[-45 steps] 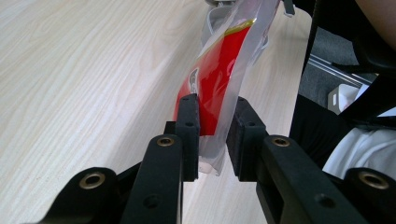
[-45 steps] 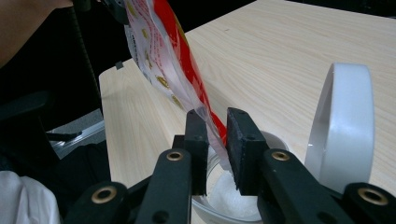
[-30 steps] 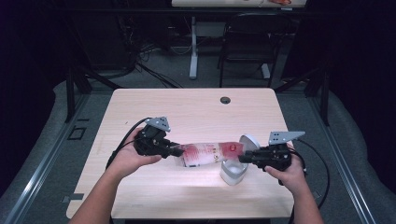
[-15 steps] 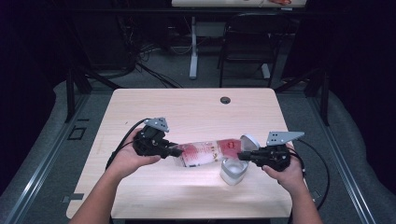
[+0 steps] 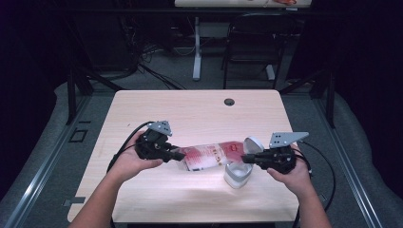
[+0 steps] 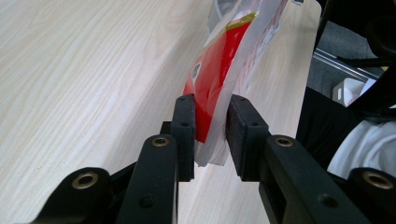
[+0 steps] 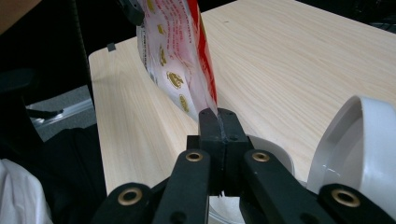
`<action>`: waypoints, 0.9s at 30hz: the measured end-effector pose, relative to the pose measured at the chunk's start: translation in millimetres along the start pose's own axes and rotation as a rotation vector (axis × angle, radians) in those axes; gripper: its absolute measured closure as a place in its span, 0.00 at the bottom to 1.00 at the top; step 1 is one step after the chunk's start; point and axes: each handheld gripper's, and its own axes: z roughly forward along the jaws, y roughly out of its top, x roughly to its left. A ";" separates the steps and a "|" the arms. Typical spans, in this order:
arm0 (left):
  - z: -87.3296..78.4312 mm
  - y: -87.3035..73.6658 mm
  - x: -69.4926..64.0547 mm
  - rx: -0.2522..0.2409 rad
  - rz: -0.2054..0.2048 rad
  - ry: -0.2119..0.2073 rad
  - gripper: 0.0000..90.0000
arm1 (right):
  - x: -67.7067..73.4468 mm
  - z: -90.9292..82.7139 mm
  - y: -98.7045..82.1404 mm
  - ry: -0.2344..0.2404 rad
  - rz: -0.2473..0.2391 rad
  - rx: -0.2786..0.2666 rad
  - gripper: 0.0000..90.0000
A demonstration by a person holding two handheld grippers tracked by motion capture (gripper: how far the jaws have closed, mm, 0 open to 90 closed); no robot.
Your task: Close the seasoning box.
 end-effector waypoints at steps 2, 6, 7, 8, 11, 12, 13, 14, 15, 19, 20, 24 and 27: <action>1.0 -0.8 0.4 -0.007 -0.001 -0.001 0.82 | 2.6 -1.2 3.3 -0.007 -0.012 0.008 1.00; 2.3 -2.0 0.9 -0.017 0.006 0.000 0.81 | 5.8 -4.3 12.8 -0.026 -0.037 0.046 1.00; 2.8 -3.2 2.1 -0.030 0.009 -0.002 0.81 | 5.9 -5.4 15.4 -0.029 -0.042 0.053 1.00; 2.8 -3.2 2.1 -0.030 0.009 -0.002 0.81 | 6.1 -6.2 17.7 -0.032 -0.044 0.058 1.00; 3.3 -5.1 2.8 -0.041 0.006 0.003 0.81 | 7.0 -6.4 22.7 -0.039 -0.050 0.073 1.00; 4.4 -7.7 3.5 -0.044 0.000 -0.001 0.80 | 7.2 -5.8 23.9 -0.035 -0.054 0.083 1.00; 4.4 -7.7 3.5 -0.044 0.000 -0.001 0.80 | 7.2 -5.8 23.9 -0.035 -0.054 0.083 1.00; 6.3 -11.3 4.2 -0.048 -0.003 -0.006 0.80 | 8.0 -5.1 26.6 -0.032 -0.059 0.106 1.00; 6.3 -11.3 4.2 -0.048 -0.003 -0.006 0.80 | 8.5 -4.7 28.0 -0.030 -0.062 0.116 1.00; 8.9 -17.3 4.1 -0.053 -0.001 -0.006 0.80 | 9.9 -3.1 32.7 -0.030 -0.069 0.140 1.00; 9.1 -18.5 4.2 -0.054 -0.001 -0.004 0.80 | 10.5 -2.6 34.2 -0.035 -0.073 0.147 1.00; 9.1 -23.9 5.4 -0.073 -0.008 0.000 0.80 | 13.7 -0.4 41.1 -0.041 -0.087 0.170 1.00; 8.5 -29.5 6.5 -0.078 -0.010 0.005 0.80 | 17.2 2.4 45.6 -0.048 -0.103 0.186 1.00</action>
